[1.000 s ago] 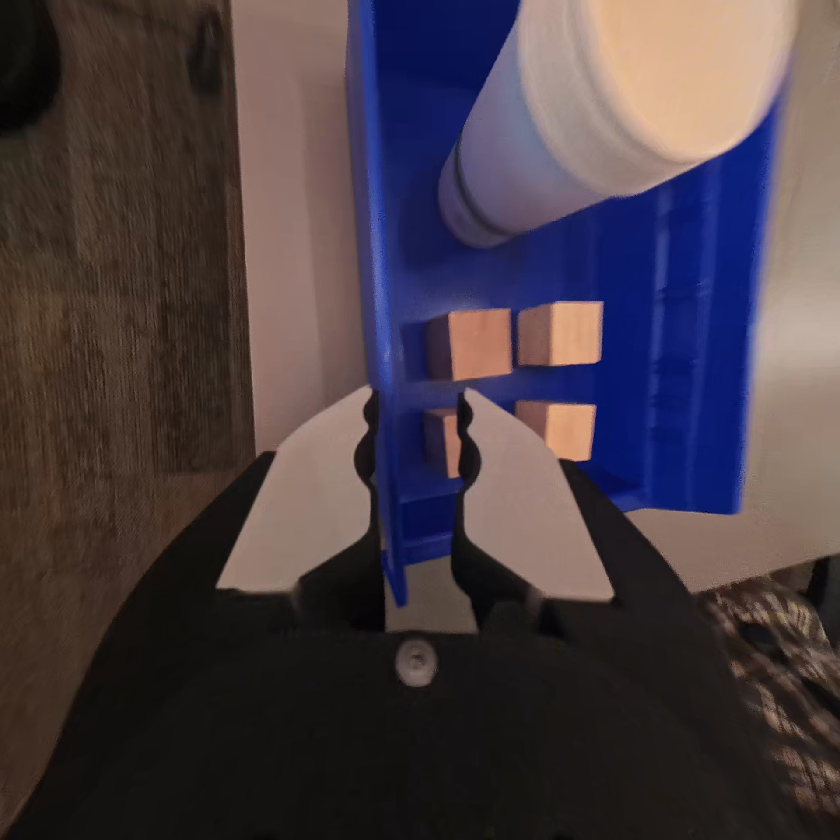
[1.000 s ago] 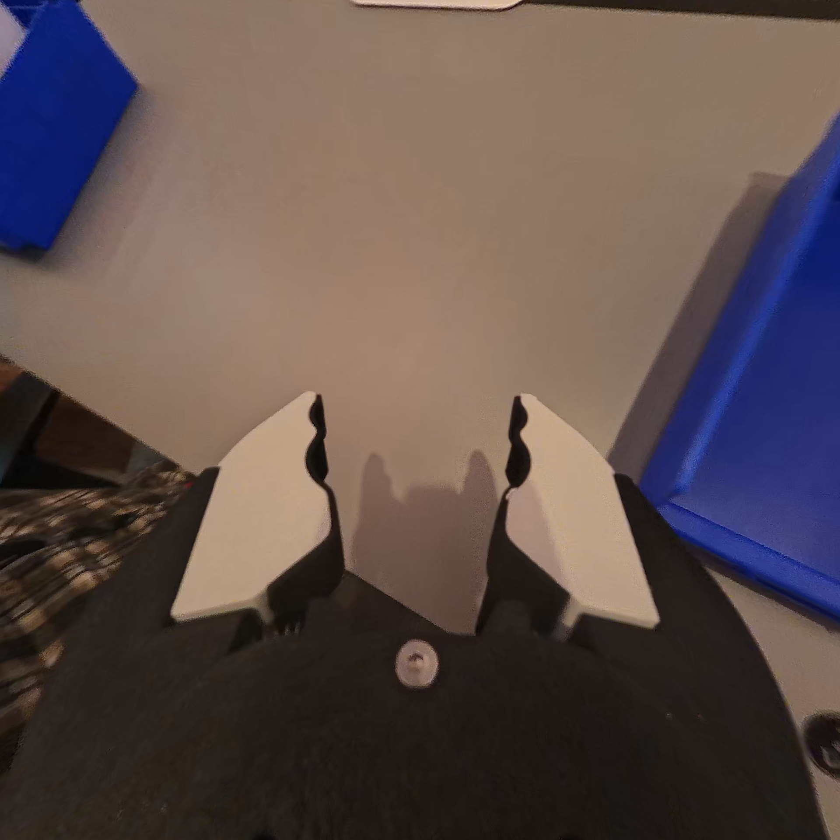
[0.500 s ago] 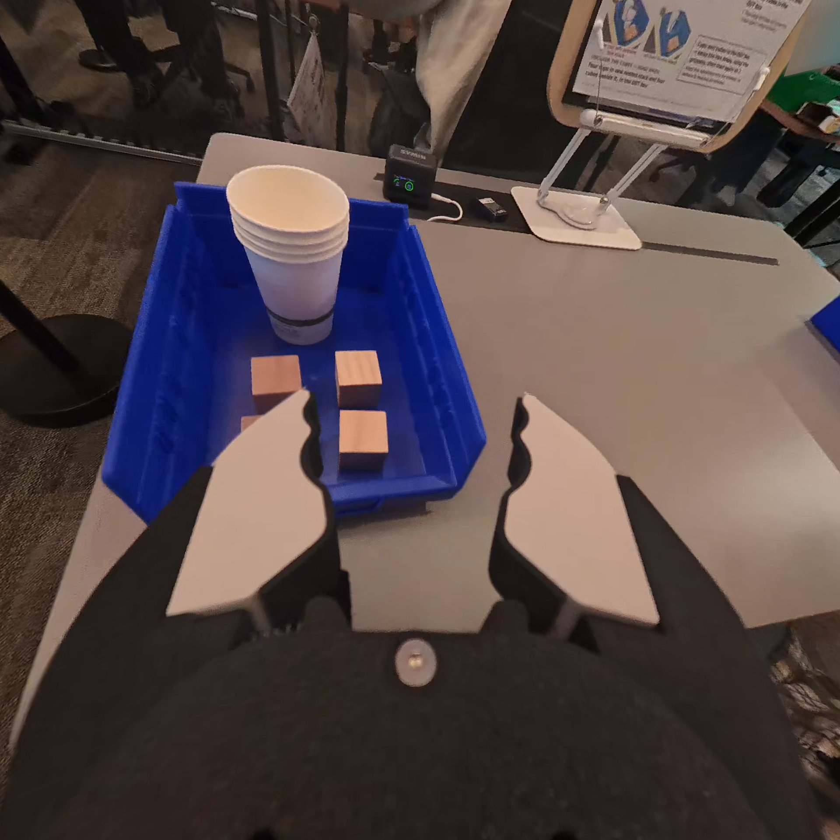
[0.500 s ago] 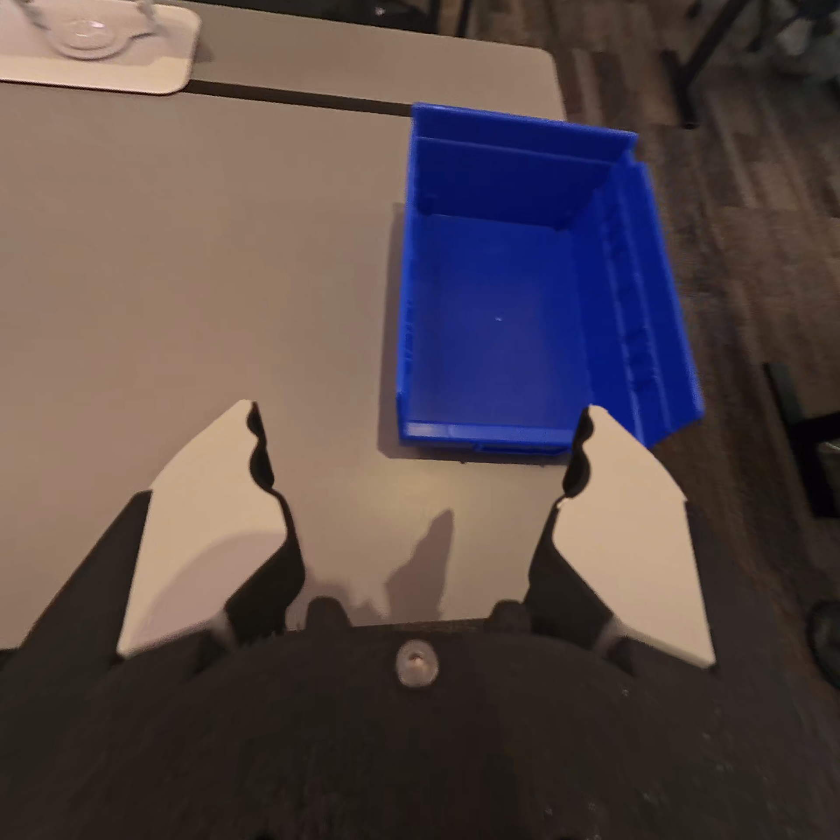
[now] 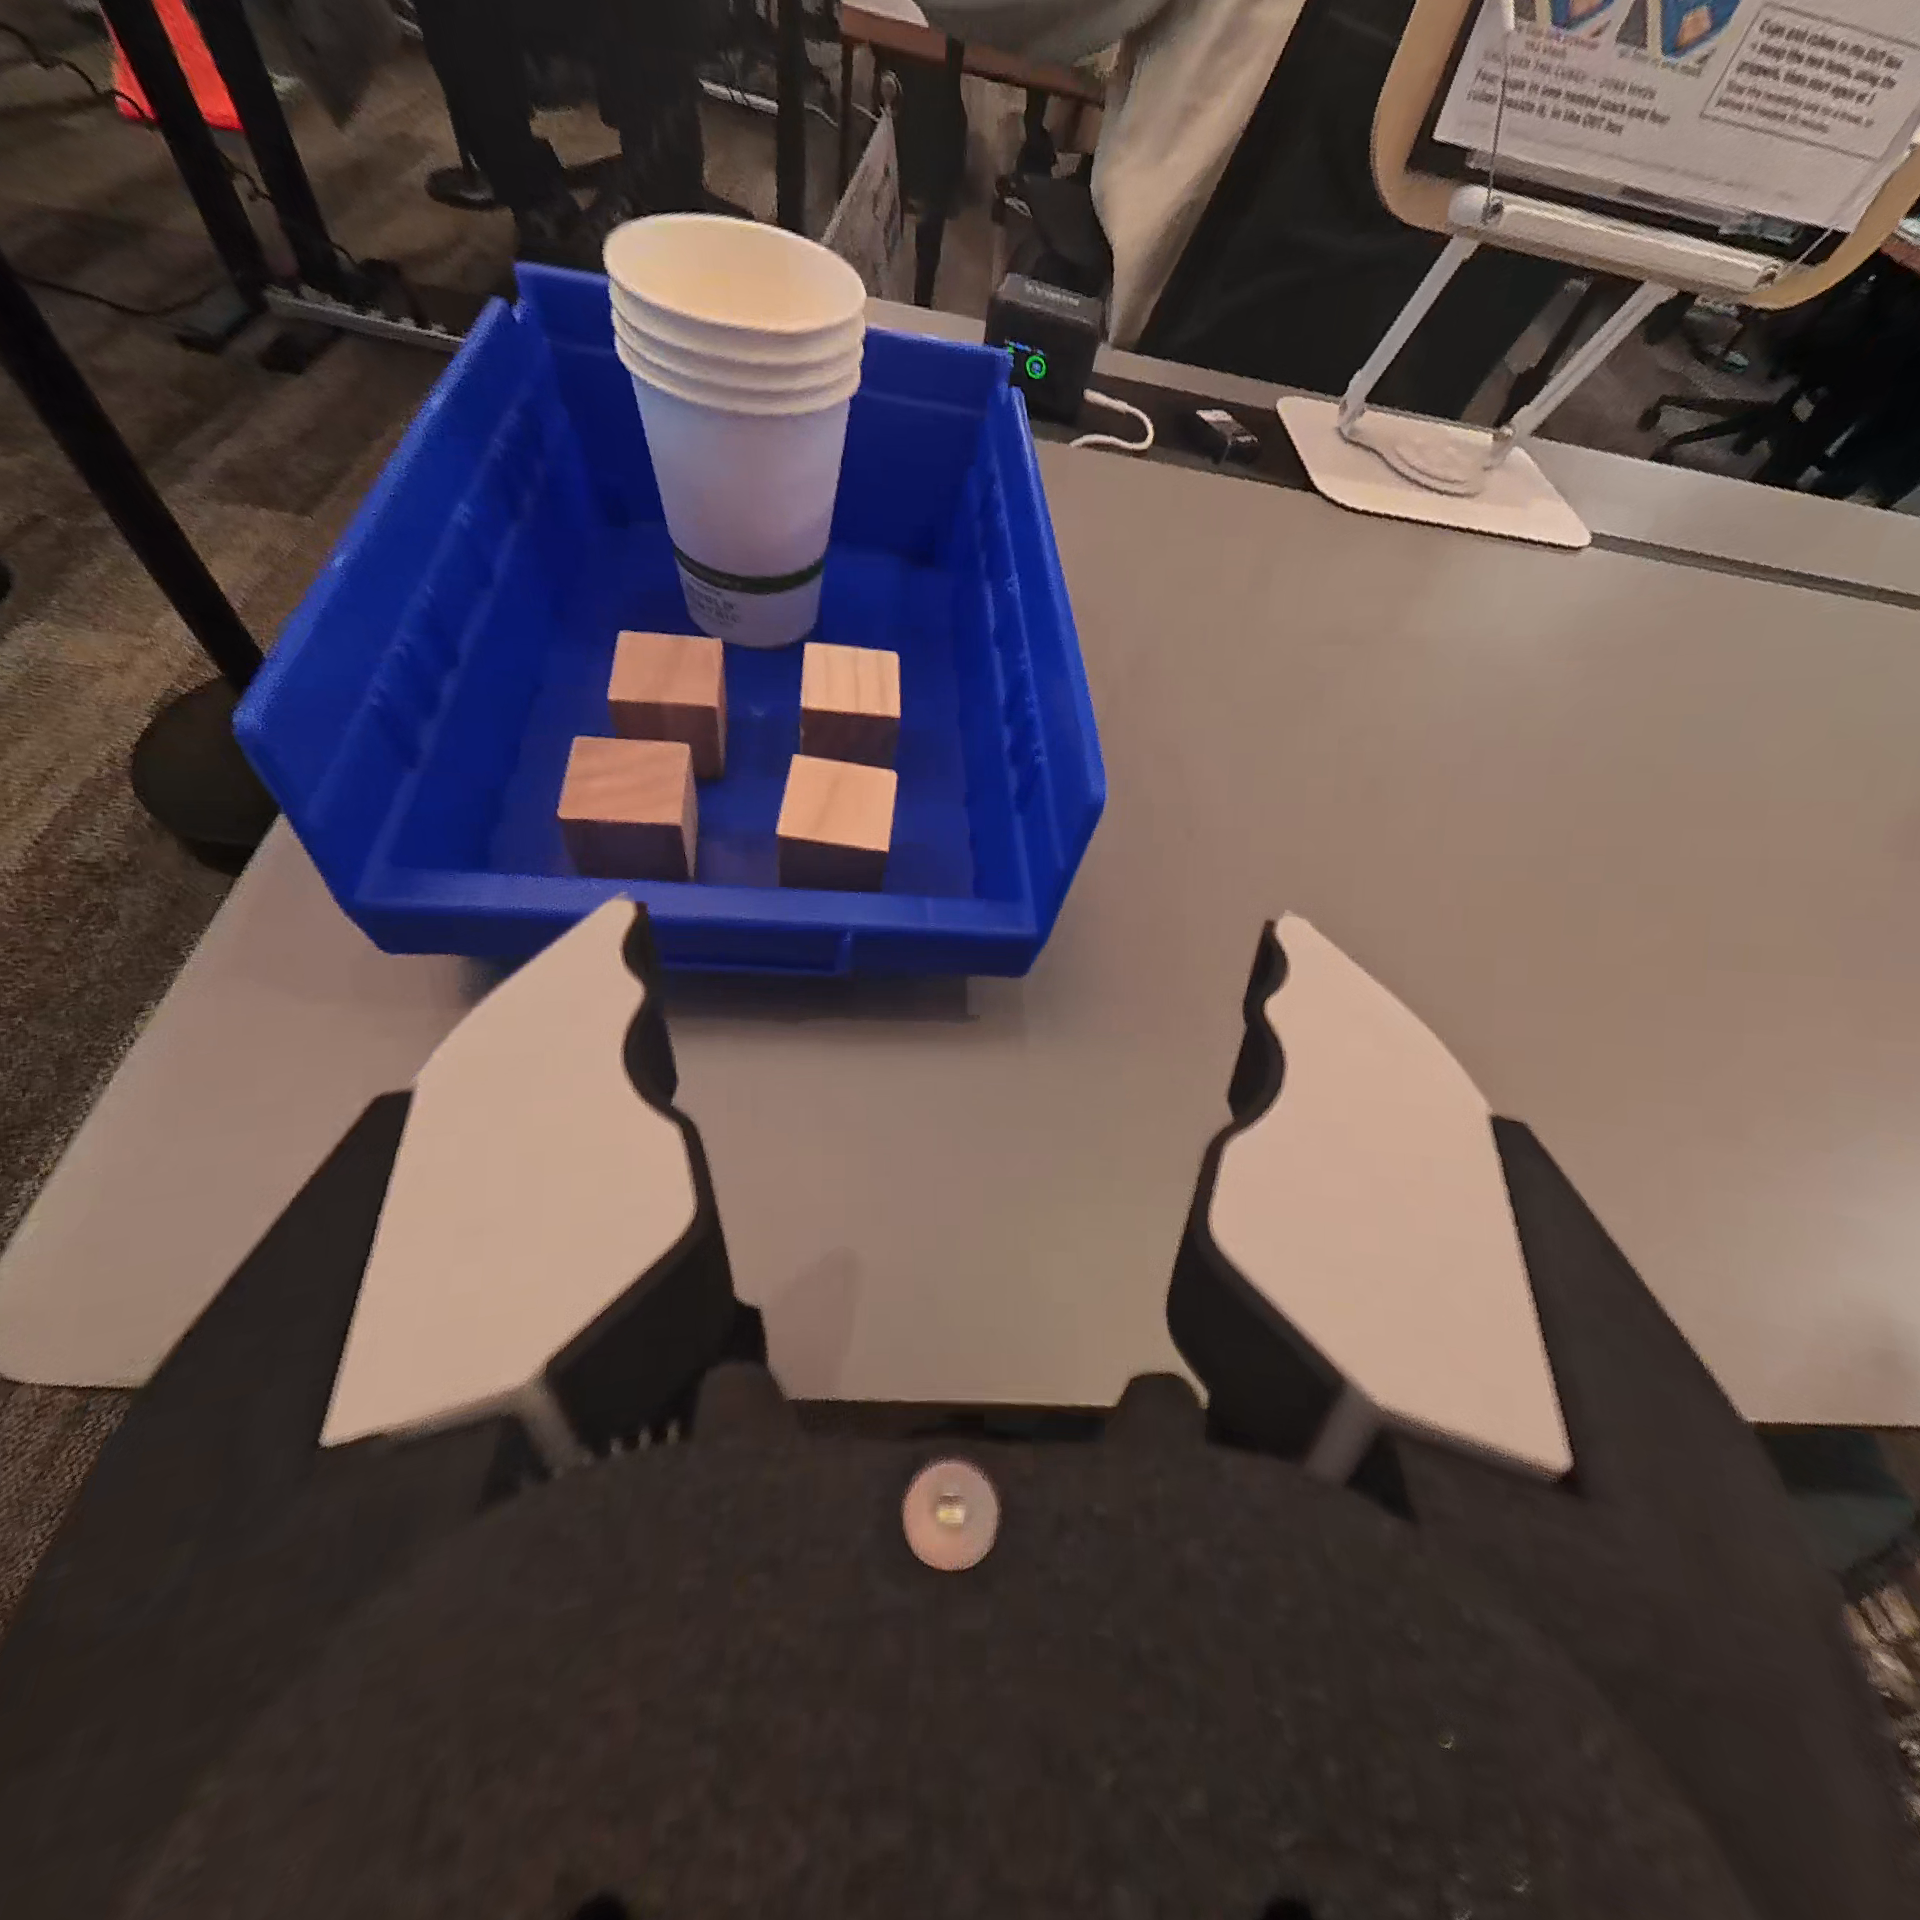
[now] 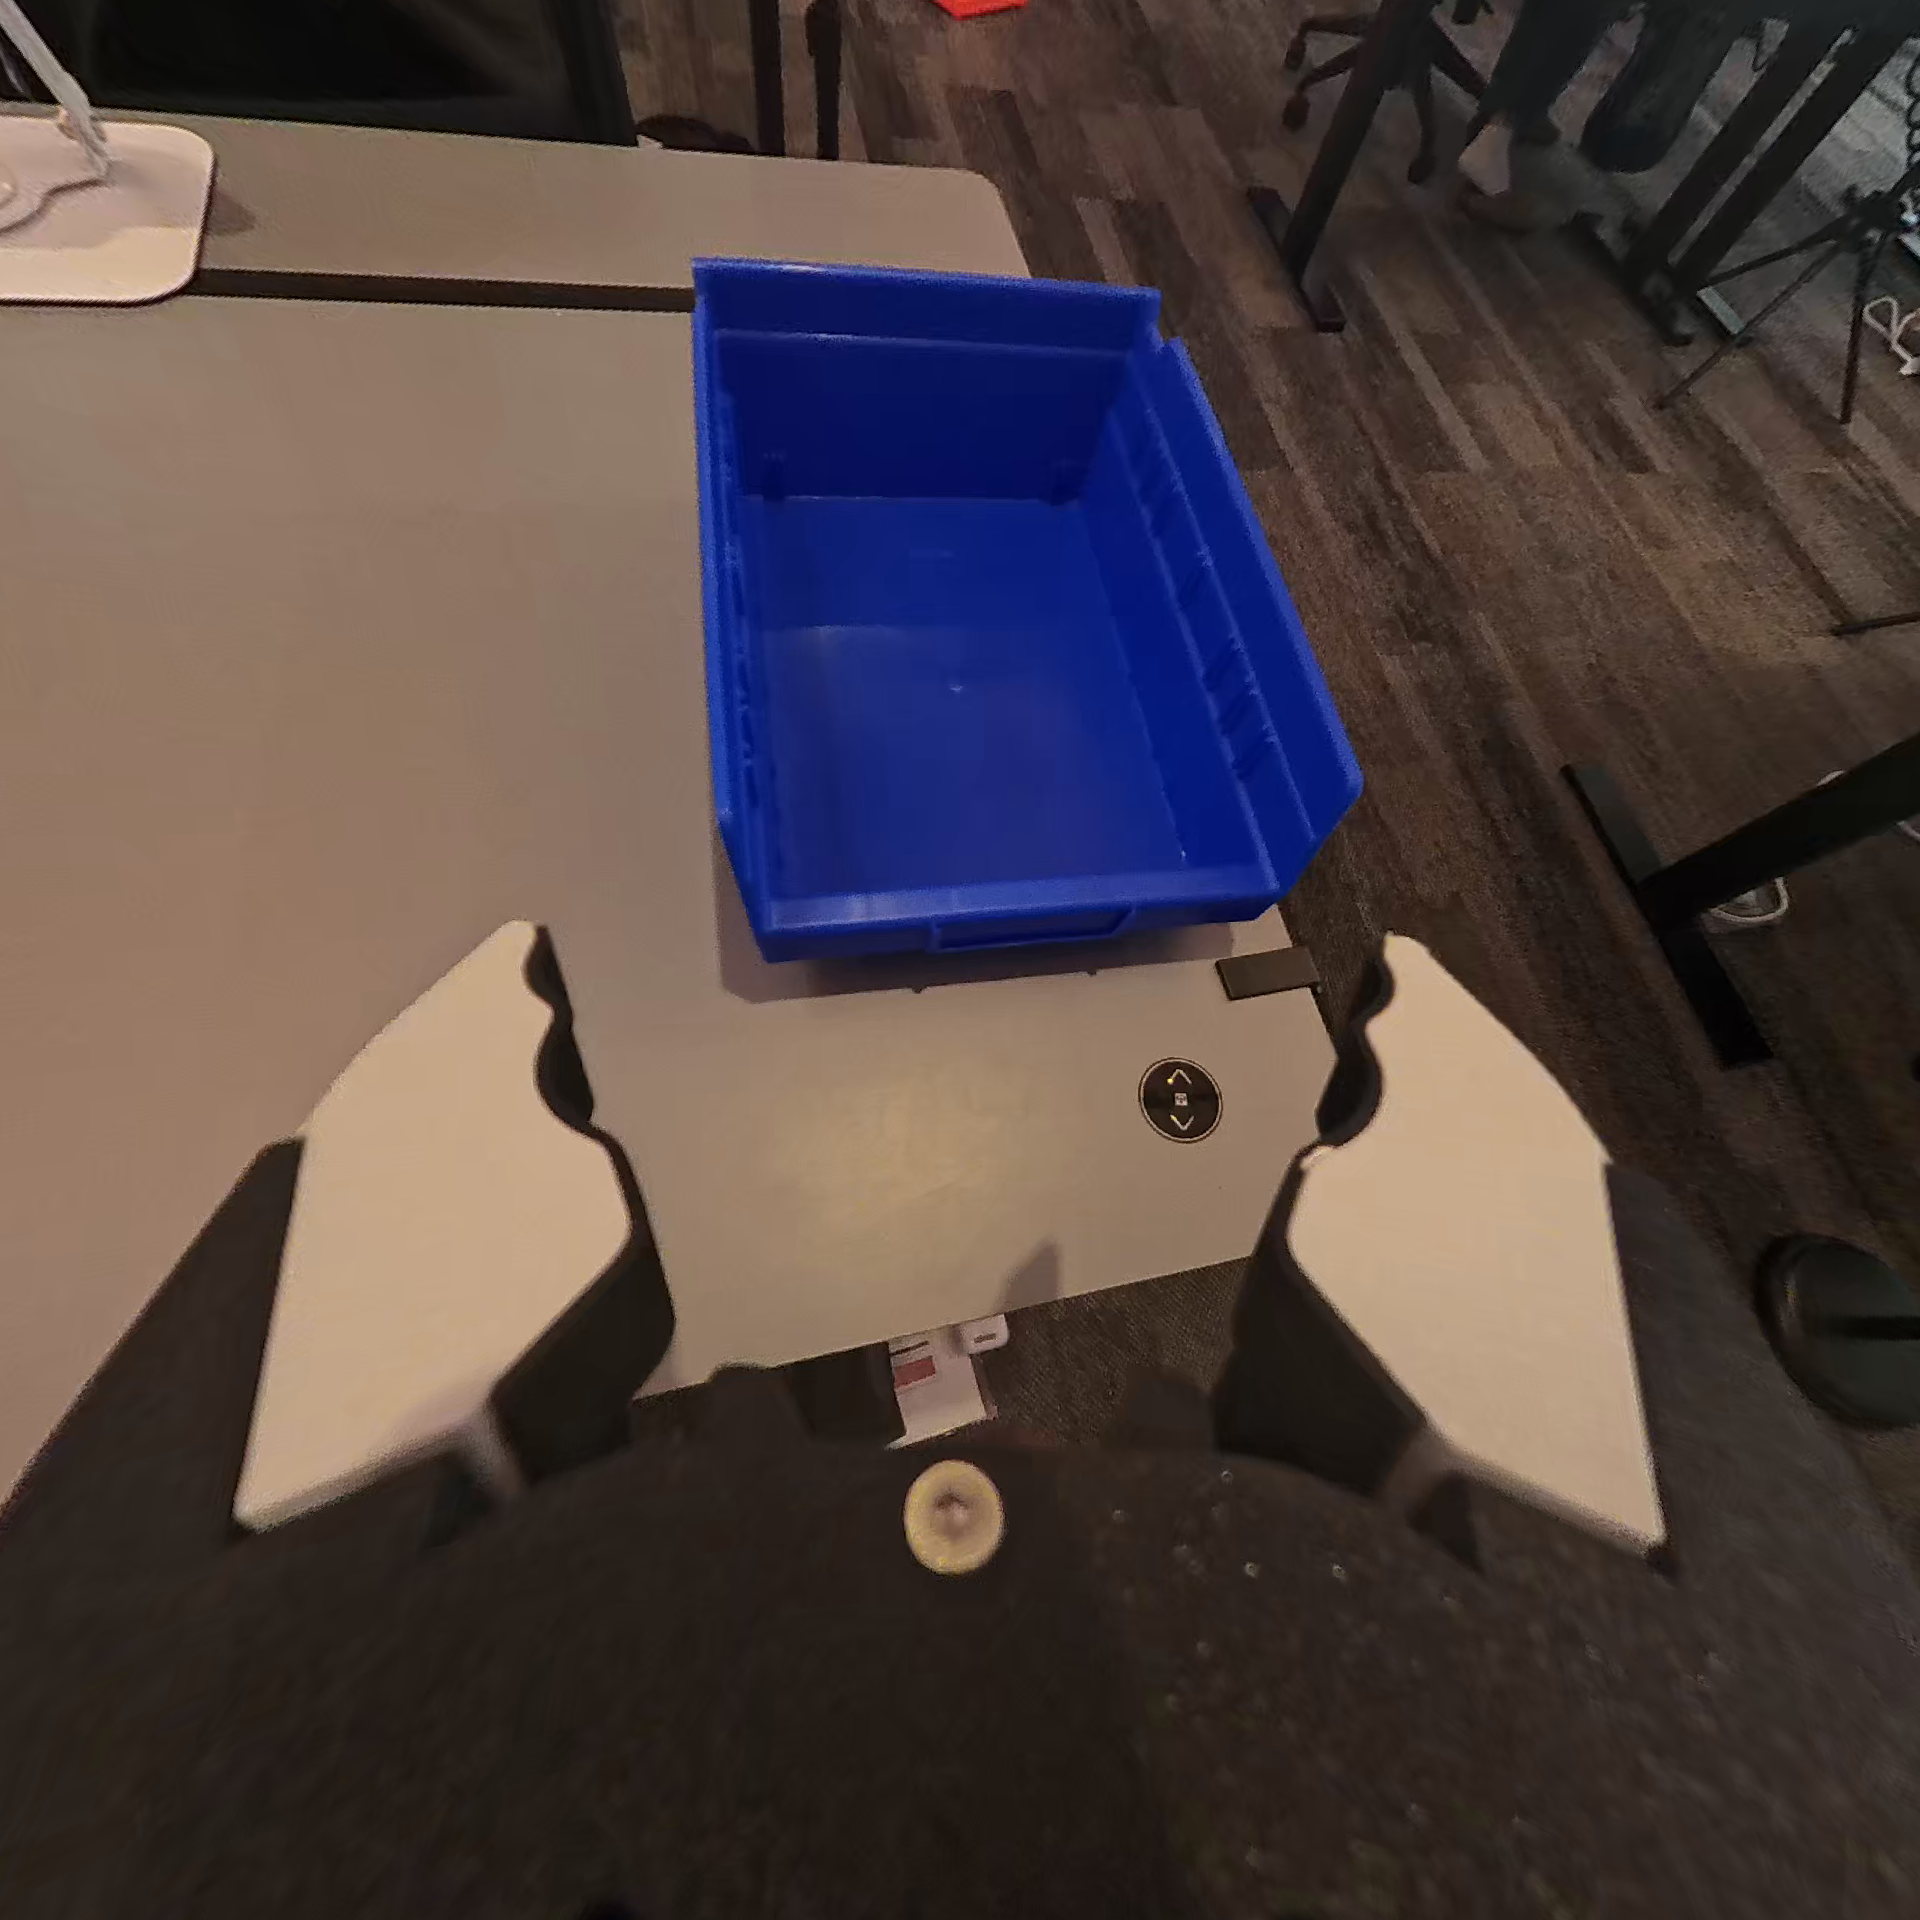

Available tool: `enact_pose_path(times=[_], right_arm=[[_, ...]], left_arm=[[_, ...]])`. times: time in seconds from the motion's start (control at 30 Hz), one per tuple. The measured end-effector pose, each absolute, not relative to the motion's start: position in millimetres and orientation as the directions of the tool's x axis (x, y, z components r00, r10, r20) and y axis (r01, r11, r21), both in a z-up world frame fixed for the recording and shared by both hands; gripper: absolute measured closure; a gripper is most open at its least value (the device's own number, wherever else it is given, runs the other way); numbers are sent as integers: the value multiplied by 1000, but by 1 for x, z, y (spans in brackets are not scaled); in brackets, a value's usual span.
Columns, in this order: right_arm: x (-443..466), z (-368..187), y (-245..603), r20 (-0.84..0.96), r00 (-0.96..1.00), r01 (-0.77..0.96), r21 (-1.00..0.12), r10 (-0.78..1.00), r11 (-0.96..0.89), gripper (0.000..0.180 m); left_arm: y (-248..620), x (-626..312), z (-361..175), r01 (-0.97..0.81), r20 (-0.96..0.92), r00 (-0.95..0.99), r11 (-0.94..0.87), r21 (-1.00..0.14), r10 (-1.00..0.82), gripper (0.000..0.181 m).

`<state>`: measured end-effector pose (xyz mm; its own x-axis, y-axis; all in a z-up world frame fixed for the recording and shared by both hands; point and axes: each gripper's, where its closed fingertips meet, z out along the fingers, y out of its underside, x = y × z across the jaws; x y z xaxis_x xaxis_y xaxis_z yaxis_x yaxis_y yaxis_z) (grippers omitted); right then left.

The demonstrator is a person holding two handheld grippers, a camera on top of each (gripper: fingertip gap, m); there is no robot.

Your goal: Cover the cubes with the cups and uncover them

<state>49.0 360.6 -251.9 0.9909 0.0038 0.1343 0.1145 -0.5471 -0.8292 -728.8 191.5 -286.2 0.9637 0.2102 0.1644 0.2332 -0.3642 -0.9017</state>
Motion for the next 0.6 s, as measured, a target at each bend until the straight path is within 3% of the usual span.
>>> enact_pose_path(times=[0.6], right_arm=[[33,-267,357,85,993,113,-831,76,-545,46]], left_arm=[[190,-724,-276,186,121,975,-382,-905,188,80]])
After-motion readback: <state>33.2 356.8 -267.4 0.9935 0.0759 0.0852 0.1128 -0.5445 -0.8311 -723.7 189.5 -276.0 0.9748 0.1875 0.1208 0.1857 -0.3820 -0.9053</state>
